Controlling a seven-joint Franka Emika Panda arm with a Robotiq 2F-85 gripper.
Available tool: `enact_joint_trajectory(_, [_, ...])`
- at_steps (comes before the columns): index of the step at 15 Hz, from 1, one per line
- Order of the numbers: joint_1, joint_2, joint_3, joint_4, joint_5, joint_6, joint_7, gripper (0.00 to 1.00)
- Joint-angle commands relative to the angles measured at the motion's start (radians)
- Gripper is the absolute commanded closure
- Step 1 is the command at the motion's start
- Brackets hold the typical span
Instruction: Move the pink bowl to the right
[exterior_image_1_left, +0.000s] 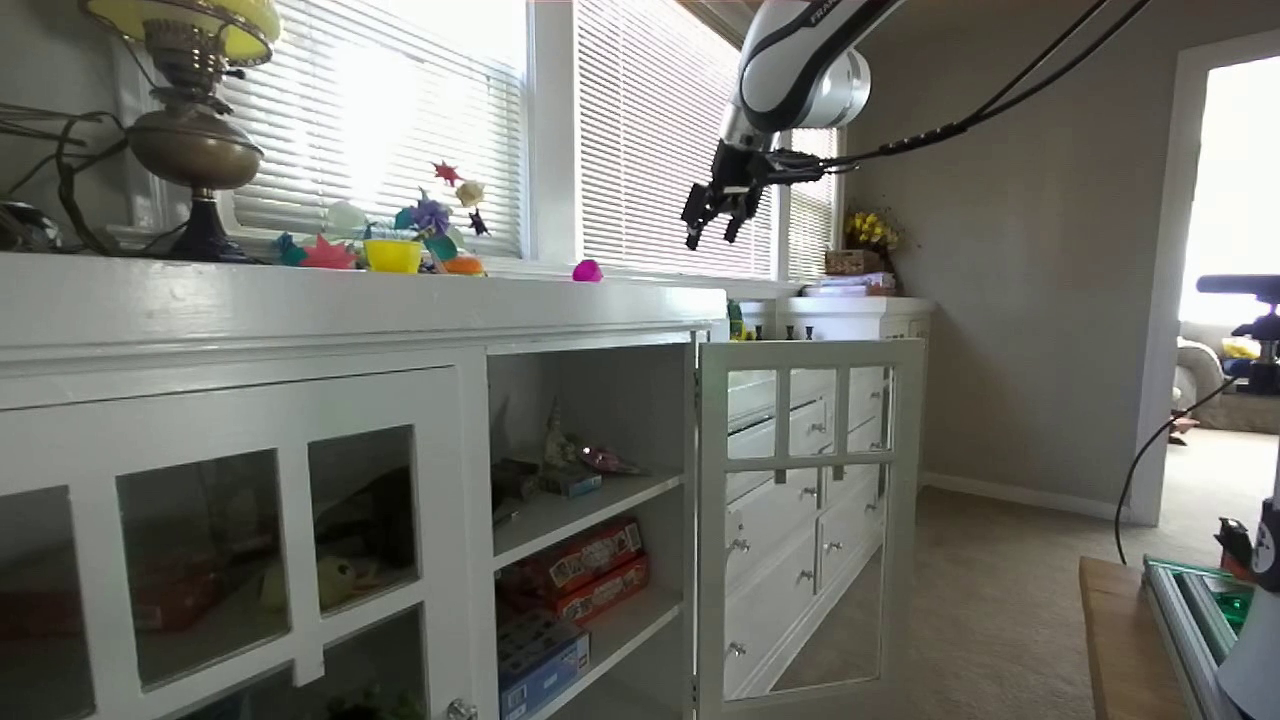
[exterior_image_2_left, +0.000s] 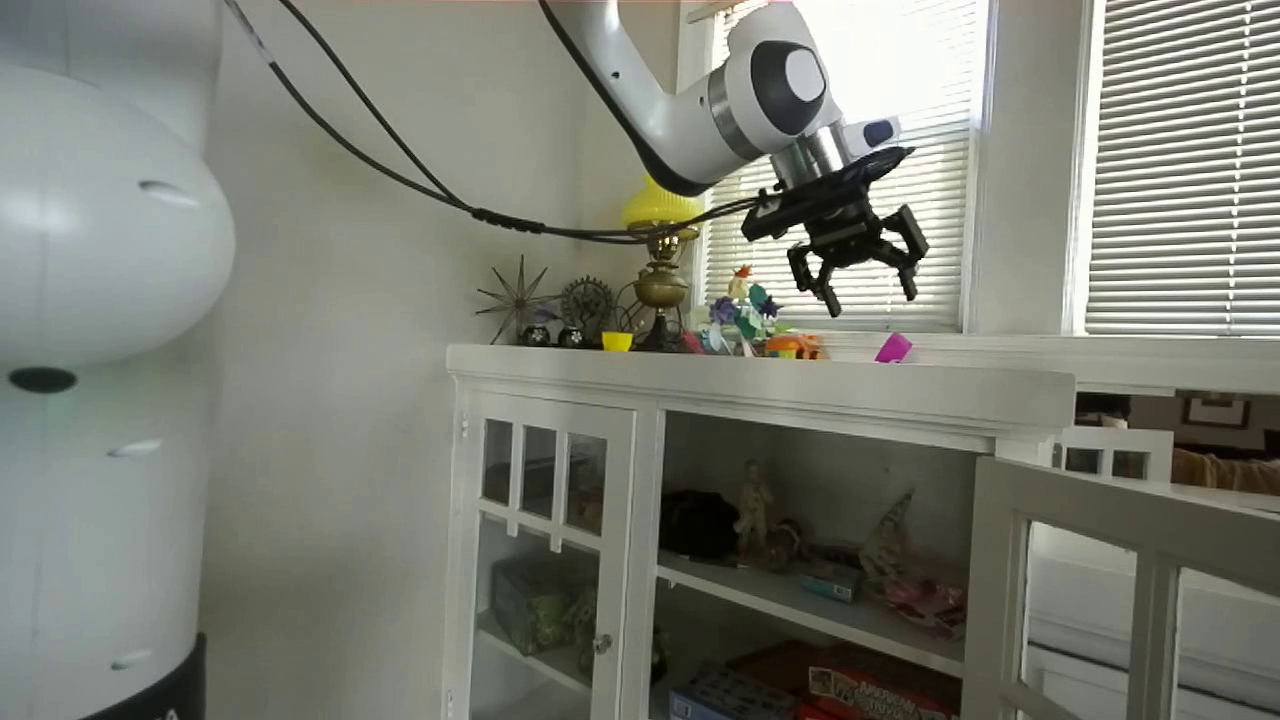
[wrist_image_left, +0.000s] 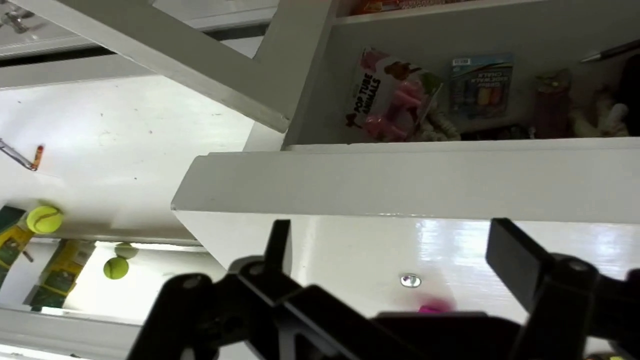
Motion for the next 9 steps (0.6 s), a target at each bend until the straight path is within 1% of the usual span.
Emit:
enact_joint_trajectory(1, [0.007, 0.021, -0.009, 0.026, 0.065, -0.015, -0.038, 0.0])
enact_joint_trajectory(6, [-0.001, 0.052, -0.019, 0.058, 0.089, 0.013, -0.014, 0.0])
enact_joint_trajectory(9, [-0.001, 0.086, -0.025, 0.098, 0.133, 0.028, -0.012, 0.0])
